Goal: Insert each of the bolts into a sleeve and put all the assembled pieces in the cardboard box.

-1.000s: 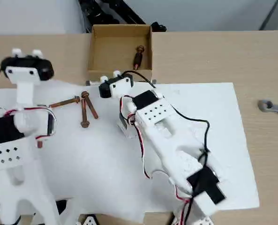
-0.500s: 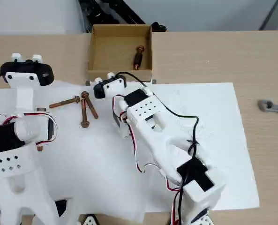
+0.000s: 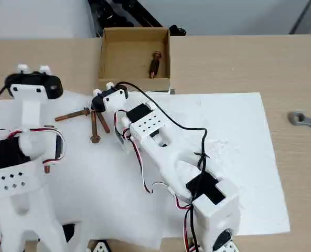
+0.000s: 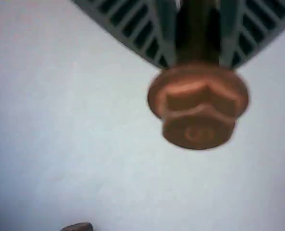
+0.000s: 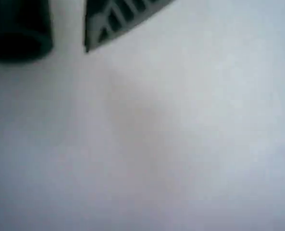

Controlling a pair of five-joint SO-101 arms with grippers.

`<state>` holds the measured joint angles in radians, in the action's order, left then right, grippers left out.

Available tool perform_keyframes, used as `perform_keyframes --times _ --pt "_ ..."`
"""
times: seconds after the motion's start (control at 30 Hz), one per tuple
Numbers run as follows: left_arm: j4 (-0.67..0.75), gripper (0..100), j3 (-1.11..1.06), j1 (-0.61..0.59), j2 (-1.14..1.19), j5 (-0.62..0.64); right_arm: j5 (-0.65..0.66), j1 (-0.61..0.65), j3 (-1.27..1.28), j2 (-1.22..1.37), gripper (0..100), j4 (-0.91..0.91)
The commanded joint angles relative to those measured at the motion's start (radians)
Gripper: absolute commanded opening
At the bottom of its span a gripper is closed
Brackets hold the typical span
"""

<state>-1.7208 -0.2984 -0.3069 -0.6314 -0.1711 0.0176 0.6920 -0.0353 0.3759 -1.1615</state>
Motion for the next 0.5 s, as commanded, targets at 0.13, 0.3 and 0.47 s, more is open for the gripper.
perform_keyframes --times 0.13,0.3,0.47 --pt "-0.002 1 0.007 0.006 -0.029 -0.006 -0.012 0.054 0.002 0.015 33.2 -0.035" --pt "-0.003 1 0.007 0.006 -0.029 -0.006 -0.012 0.073 0.003 0.015 33.2 -0.077" --pt "-0.006 1 0.007 0.006 -0.029 -0.006 -0.012 0.068 0.002 0.013 33.2 -0.157"
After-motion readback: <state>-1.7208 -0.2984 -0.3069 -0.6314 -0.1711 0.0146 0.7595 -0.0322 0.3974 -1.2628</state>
